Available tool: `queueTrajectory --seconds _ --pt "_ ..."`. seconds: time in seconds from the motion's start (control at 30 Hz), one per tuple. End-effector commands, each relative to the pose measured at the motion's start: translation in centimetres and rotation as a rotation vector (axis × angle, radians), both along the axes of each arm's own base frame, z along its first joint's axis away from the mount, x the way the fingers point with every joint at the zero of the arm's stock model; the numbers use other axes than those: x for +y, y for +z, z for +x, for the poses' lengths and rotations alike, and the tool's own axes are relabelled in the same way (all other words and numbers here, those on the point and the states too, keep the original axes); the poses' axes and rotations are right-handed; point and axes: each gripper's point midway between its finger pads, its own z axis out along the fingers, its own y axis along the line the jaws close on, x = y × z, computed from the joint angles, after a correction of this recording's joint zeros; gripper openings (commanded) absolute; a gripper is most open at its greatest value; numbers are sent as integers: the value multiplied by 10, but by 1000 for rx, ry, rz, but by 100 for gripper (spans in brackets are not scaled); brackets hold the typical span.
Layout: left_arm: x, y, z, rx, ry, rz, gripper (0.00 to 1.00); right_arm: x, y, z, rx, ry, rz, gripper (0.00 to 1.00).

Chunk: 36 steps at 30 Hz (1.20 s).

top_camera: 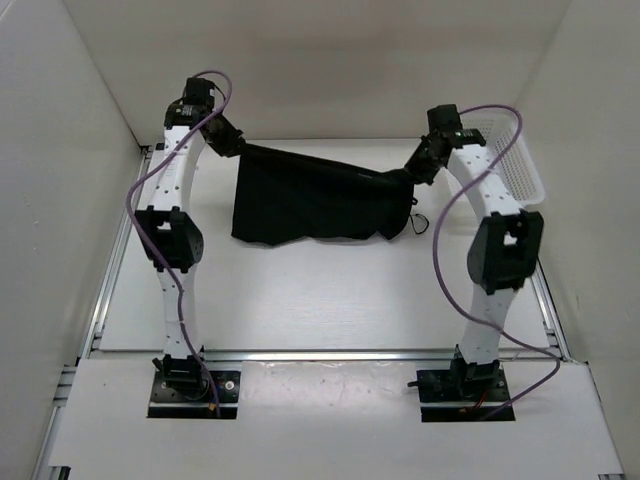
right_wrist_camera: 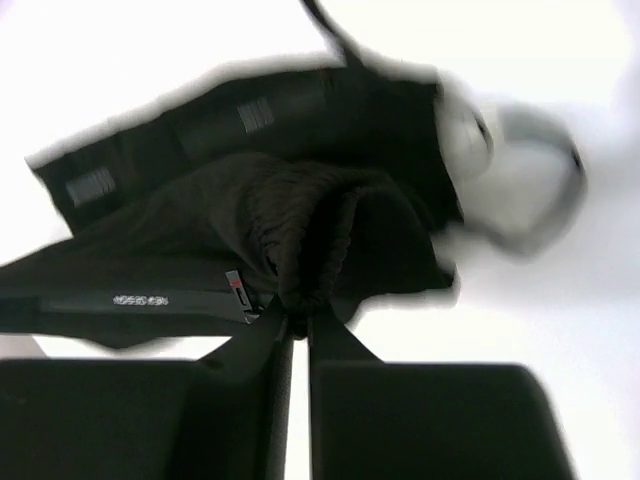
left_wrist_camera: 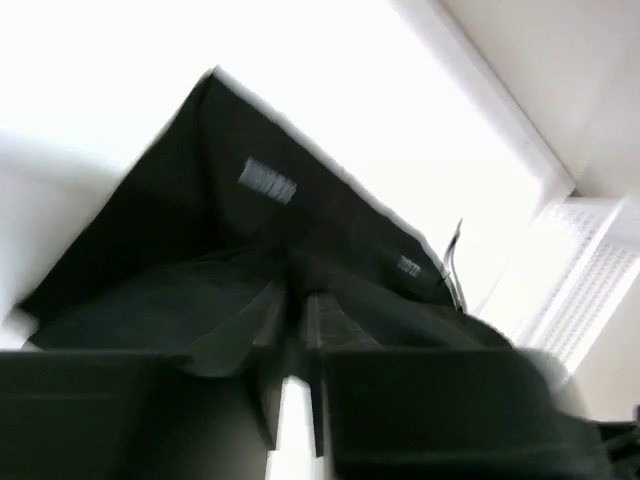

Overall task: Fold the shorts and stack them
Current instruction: Fold the shorts

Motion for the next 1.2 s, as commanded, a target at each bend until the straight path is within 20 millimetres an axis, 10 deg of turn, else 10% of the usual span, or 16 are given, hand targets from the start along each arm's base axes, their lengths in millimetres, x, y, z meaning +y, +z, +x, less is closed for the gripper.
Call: queueTrajectory --seconds 0.0,0.03,0.1,0.13,0.33,0.4,0.5,0.7,0.97,1.17 --pt "12 1 51 -127 -25 -53 29 -24 -12 51 -30 -45 -65 11" --pt "9 -29 66 -101 -23 -72 42 -21 -41 65 12 -38 -63 33" --pt "1 -34 81 -142 -55 -105 98 -22 -25 95 -62 -59 -47 50" --pt "6 -24 86 -184 -73 -93 100 -20 -26 99 -65 -52 -36 54" --pt "24 8 36 -180 -86 97 99 -27 -4 73 -139 -30 -101 67" --pt "19 -1 10 -132 -138 126 84 -31 -27 48 -77 -26 -110 69" --pt "8 -31 -29 -27 -189 137 77 -25 -27 12 -53 8 -64 71" --pt "4 -110 -92 214 -231 147 100 -20 -46 -30 9 66 -25 74" --pt "10 -156 -107 313 -217 164 100 9 -81 -44 112 60 134 75" --pt "13 -178 -96 344 -190 182 74 13 -111 -37 171 -49 188 72"
